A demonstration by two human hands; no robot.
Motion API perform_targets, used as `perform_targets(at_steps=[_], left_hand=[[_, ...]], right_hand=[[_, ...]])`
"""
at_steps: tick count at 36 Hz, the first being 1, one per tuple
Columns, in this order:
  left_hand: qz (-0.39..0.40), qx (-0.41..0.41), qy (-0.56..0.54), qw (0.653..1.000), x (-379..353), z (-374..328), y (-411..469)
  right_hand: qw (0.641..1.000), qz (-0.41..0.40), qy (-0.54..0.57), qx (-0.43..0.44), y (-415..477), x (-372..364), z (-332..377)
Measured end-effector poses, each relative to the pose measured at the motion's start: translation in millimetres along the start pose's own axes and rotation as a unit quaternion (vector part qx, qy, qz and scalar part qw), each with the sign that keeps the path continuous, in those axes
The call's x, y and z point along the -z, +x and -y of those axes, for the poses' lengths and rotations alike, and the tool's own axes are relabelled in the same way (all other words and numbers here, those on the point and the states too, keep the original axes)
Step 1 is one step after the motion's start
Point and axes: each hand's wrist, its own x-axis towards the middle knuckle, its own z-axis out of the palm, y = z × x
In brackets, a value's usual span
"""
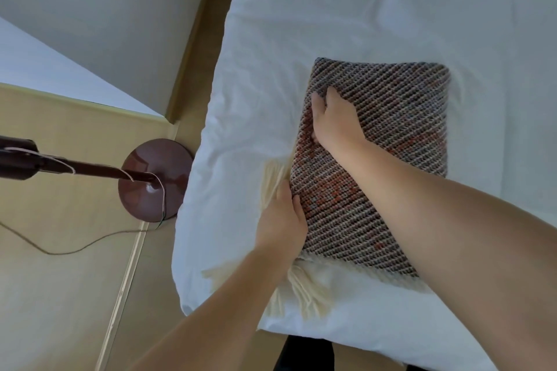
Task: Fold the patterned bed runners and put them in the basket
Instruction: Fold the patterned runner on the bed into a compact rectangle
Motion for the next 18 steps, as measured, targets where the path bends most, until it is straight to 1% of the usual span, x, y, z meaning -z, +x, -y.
perform_targets(at_steps=[2, 3, 5, 7, 9, 11, 15, 18], left_hand=[[0.000, -0.009, 0.043, 0.999, -1, 1, 1], [-0.009, -0.024, 0.070, 0.997, -2, 0, 2], [-0.038, -0.072, 0.117, 0.990, -3, -4, 8], [-0.054, -0.118, 0.158, 0.979, -4, -12, 22], [-0.048, -0.156, 0.192, 0.968, -7, -21, 45], [-0.043, -0.183, 0.212, 0.959, -10, -31, 73], [-0.037, -0.203, 0.268, 0.941, -15, -56, 127], [-0.030, -0.237, 0.327, 0.914, -21, -81, 161]], right_hand=[[0.999, -0.019, -0.002, 0.027, 0, -1, -4], [0.997, -0.040, -0.036, 0.057, 1, 0, -8], [0.978, -0.076, -0.150, 0.127, 3, 2, -19], [0.951, -0.069, -0.256, 0.159, 6, 5, -31], [0.931, -0.036, -0.325, 0.160, 10, 9, -42], [0.917, -0.028, -0.364, 0.160, 13, 15, -54], [0.919, -0.042, -0.373, 0.122, 19, 34, -81], [0.915, -0.051, -0.385, 0.105, 23, 45, -96]])
